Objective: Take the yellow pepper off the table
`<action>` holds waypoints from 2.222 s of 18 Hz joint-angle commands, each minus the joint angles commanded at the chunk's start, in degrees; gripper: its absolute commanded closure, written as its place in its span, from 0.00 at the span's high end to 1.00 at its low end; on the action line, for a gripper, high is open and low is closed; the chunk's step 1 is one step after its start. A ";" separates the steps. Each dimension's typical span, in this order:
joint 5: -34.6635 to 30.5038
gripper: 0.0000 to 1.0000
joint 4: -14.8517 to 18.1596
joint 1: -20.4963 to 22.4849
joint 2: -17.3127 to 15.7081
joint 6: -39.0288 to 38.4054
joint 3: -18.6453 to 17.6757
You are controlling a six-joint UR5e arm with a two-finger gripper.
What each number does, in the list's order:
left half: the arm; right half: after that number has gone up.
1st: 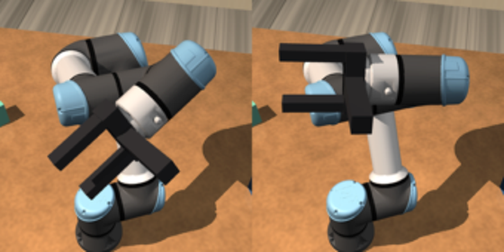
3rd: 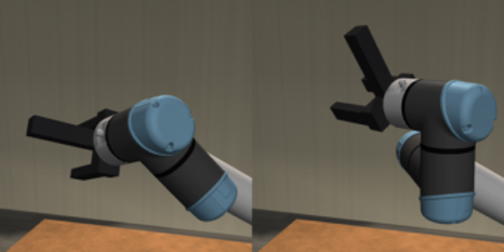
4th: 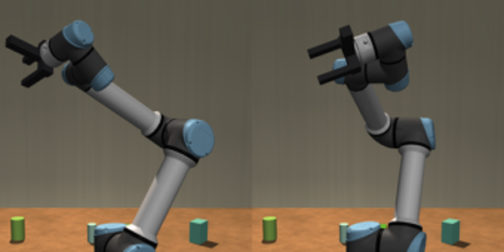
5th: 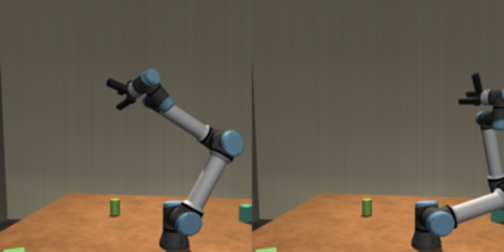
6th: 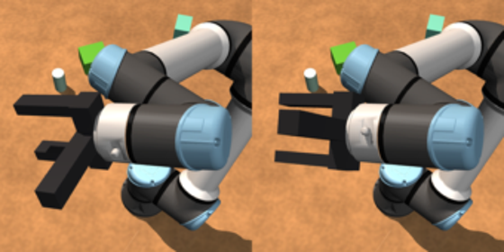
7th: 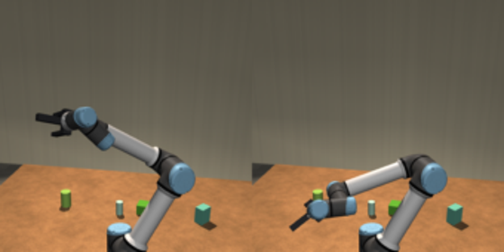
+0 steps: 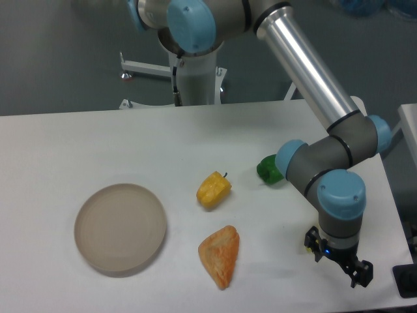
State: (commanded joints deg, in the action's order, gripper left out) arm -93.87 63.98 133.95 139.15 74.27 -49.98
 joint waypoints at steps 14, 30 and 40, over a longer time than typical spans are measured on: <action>12.04 1.00 9.15 -1.49 -27.17 -12.66 -33.14; 9.05 1.00 -2.02 -6.59 -27.27 -10.99 -45.38; 8.35 1.00 -3.16 -8.17 -25.60 -11.08 -45.82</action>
State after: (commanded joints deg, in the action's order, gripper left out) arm -85.52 60.82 125.77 113.55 63.19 -95.80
